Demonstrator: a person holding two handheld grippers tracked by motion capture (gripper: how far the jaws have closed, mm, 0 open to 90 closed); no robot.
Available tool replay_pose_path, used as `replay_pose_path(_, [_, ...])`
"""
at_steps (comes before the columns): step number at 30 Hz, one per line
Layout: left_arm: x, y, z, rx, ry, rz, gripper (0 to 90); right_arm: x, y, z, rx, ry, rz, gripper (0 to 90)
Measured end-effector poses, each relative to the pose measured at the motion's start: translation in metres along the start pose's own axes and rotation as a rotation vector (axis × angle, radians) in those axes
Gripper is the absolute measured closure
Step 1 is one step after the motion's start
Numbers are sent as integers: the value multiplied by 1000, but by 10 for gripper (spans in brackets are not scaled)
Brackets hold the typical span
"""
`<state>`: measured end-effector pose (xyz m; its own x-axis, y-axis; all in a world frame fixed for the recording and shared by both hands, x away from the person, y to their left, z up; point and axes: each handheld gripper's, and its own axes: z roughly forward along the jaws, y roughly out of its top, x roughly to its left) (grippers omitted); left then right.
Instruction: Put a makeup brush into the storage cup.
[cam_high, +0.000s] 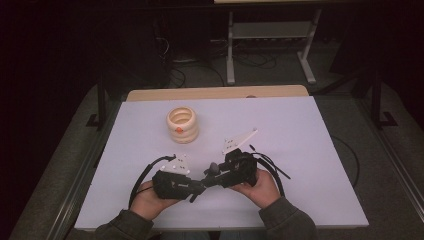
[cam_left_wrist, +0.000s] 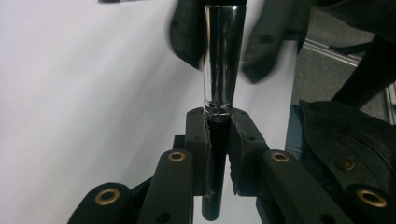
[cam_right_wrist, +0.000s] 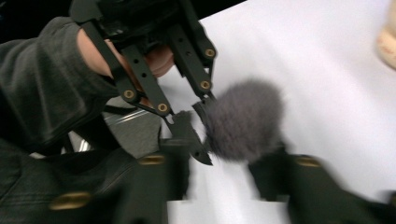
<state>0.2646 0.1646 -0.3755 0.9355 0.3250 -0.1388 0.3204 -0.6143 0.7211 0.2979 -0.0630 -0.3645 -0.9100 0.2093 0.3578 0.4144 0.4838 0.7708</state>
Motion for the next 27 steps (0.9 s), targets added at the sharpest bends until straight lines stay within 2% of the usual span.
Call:
replay_pose_path(1, [3, 0, -1, 13, 5, 13, 792, -1, -2, -2, -7, -2, -1, 526])
replay_pose_path(5, [8, -2, -3, -12, 15, -27, 793, -5, -14, -10, -27, -36, 24, 469])
replay_pose_path(9, [11, -3, -5, -27, 20, -71, 793, -8, -26, -18, -26, -90, 33, 454])
replay_pose_path(13, [13, -2, -5, -26, 27, -74, 793, -10, -35, -26, -40, -131, 49, 443])
replay_pose_path(18, [15, 0, -7, -35, 35, -87, 793, -10, -42, -36, -47, -186, 43, 408])
replay_pose_path(27, [29, 2, -19, -59, 51, -118, 793, -17, -59, -53, -52, -277, 76, 360])
